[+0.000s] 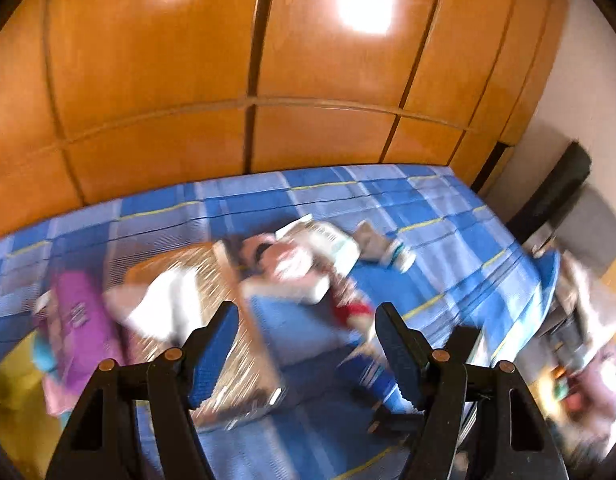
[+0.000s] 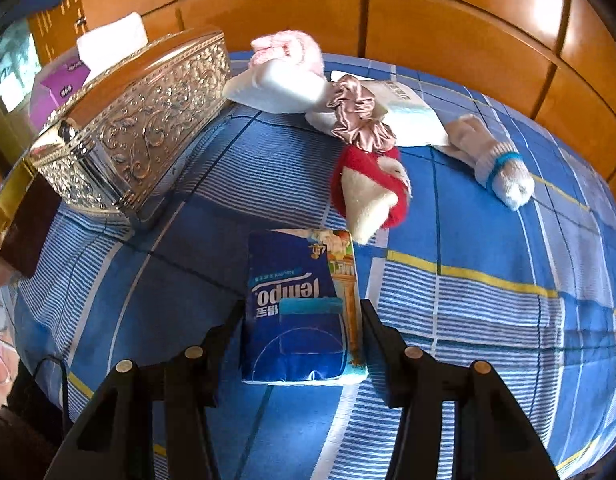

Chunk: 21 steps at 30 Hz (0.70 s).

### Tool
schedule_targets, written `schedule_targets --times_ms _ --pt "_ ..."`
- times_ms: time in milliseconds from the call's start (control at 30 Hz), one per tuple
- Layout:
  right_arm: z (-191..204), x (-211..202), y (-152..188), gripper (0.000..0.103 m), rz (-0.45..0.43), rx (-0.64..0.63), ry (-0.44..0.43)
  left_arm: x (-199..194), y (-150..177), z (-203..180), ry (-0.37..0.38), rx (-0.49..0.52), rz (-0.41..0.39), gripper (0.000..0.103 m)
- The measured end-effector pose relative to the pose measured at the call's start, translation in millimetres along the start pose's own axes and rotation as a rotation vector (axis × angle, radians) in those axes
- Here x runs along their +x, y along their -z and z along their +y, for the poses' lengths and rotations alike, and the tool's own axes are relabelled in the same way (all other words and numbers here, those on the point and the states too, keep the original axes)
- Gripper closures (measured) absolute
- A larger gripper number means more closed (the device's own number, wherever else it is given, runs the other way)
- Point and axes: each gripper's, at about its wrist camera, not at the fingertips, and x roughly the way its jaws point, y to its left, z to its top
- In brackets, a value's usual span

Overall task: Organize soft objects
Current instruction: 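Reach the left gripper to the pink rolled towel and grasp it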

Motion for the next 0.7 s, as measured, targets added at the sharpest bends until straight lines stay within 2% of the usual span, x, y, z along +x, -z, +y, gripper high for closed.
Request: schedule_targets --times_ms 133,300,467,567,700 --pt "-6.7 2.4 0.1 0.049 -0.010 0.005 -0.008 47.4 -50.9 -7.3 -0.007 -0.027 0.090 0.032" --pt "-18.3 3.9 2.9 0.049 -0.015 0.020 -0.029 124.0 -88.7 -4.0 -0.016 -0.072 0.299 0.032" --pt "-32.5 6.2 0.2 0.049 -0.023 0.042 -0.051 185.6 -92.3 2.8 -0.127 -0.032 0.495 0.037" --pt "-35.9 4.7 -0.2 0.049 -0.028 0.052 -0.057 202.7 -87.9 9.0 -0.191 -0.003 0.543 0.039" --pt "-37.9 3.0 0.8 0.049 -0.034 0.065 -0.065 220.2 -77.3 16.4 -0.232 0.018 0.598 0.041"
